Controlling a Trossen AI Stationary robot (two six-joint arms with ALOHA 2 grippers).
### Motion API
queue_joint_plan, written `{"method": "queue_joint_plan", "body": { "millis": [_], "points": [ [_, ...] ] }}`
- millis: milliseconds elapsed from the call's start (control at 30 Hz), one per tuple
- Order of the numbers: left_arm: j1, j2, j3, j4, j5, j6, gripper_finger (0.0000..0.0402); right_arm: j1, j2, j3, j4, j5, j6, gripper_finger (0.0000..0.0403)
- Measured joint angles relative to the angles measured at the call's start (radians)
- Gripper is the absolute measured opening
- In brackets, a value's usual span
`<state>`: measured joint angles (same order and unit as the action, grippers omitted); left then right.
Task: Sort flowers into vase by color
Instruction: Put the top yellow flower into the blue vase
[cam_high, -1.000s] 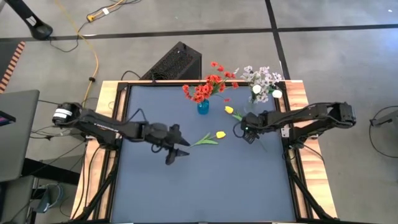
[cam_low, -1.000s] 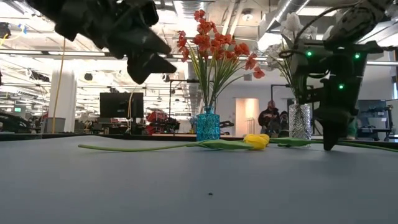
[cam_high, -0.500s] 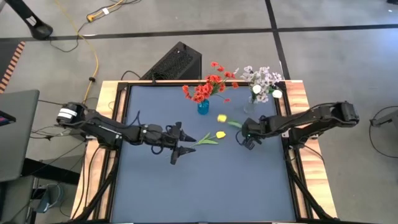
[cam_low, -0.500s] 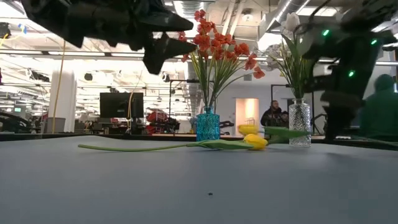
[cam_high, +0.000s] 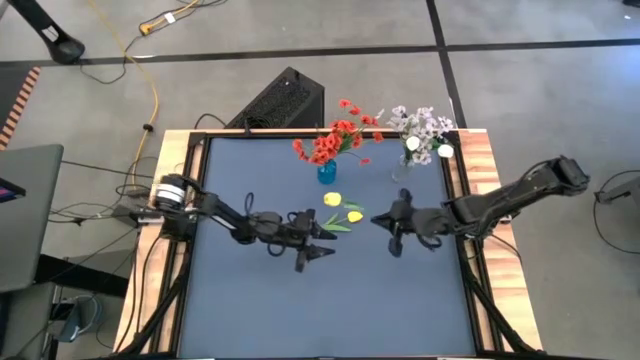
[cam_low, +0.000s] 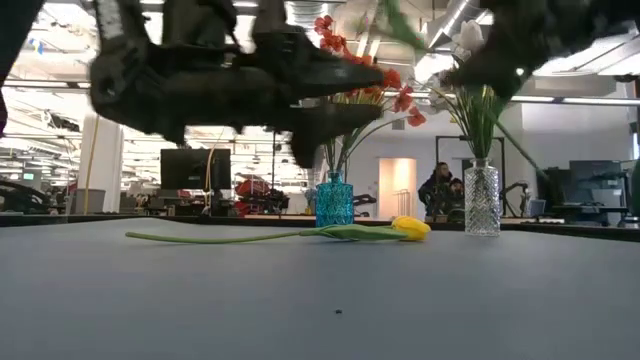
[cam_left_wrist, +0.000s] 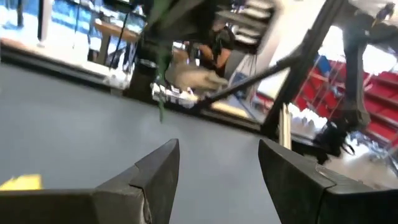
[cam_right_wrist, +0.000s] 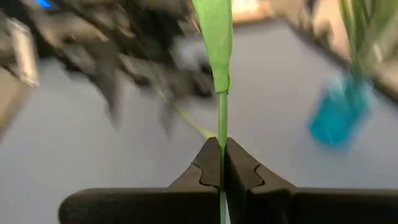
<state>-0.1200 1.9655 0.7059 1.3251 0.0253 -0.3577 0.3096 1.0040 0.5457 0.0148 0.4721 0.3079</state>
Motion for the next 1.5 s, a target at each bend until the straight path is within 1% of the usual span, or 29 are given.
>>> {"method": "queue_joint_plan", "body": {
  "millis": [67, 100, 167, 233, 300, 367, 433, 533, 733, 800, 900, 1033, 1167, 1300, 1367, 1433, 1500],
  "points": [
    [0.000, 0.061, 0.063, 0.021, -0.004, 0.014, 0.0207, 0.018, 0.018, 0.000, 0.145, -0.005, -0.081, 0.0025],
    [0.000, 0.089, 0.099, 0.022, -0.002, 0.028, 0.0207, 0.022, 0.029, 0.001, 0.216, -0.025, -0.113, 0.0026],
    [0.000, 0.136, 0.164, 0.015, 0.008, 0.051, 0.0207, 0.023, 0.052, 0.001, 0.322, -0.087, -0.155, 0.0027],
    [0.000, 0.169, 0.221, 0.010, 0.013, 0.061, 0.0207, 0.016, 0.081, 0.003, 0.400, -0.140, -0.156, 0.0027],
    [0.000, 0.192, 0.263, 0.011, 0.014, 0.080, 0.0207, 0.010, 0.107, 0.001, 0.416, -0.173, -0.156, 0.0027],
    [0.000, 0.197, 0.290, 0.006, 0.011, 0.111, 0.0207, 0.001, 0.131, 0.001, 0.430, -0.183, -0.139, 0.0027],
    [0.000, 0.197, 0.308, -0.009, -0.022, 0.146, 0.0207, -0.006, 0.151, 0.000, 0.441, -0.188, -0.125, 0.0028],
    [-0.001, 0.195, 0.315, -0.015, -0.067, 0.185, 0.0207, -0.010, 0.170, 0.000, 0.440, -0.191, -0.117, 0.0028],
    [-0.001, 0.193, 0.315, 0.024, -0.079, 0.219, 0.0202, -0.012, 0.180, 0.000, 0.442, -0.193, -0.106, 0.0029],
    [-0.001, 0.193, 0.315, 0.027, -0.085, 0.234, 0.0189, -0.012, 0.180, 0.000, 0.443, -0.193, -0.107, 0.0029],
    [0.000, 0.192, 0.315, 0.041, -0.085, 0.233, 0.0154, -0.019, 0.180, 0.000, 0.443, -0.193, -0.106, 0.0029],
    [0.002, 0.192, 0.315, 0.077, -0.082, 0.238, 0.0091, -0.026, 0.180, 0.000, 0.442, -0.192, -0.107, 0.0030],
    [0.002, 0.192, 0.315, 0.083, -0.071, 0.263, 0.0016, -0.032, 0.180, 0.000, 0.441, -0.192, -0.106, 0.0045],
    [0.002, 0.192, 0.315, 0.080, -0.064, 0.259, 0.0003, -0.032, 0.179, 0.000, 0.441, -0.189, -0.113, 0.0073],
    [0.003, 0.192, 0.315, 0.078, -0.063, 0.262, 0.0002, -0.032, 0.179, 0.000, 0.436, -0.185, -0.123, 0.0093],
    [0.005, 0.171, 0.299, 0.064, -0.062, 0.277, 0.0001, -0.032, 0.171, 0.000, 0.421, -0.185, -0.145, 0.0117],
    [0.011, 0.123, 0.271, 0.037, -0.064, 0.298, 0.0001, -0.032, 0.154, 0.000, 0.403, -0.185, -0.158, 0.0144]
  ]
}}
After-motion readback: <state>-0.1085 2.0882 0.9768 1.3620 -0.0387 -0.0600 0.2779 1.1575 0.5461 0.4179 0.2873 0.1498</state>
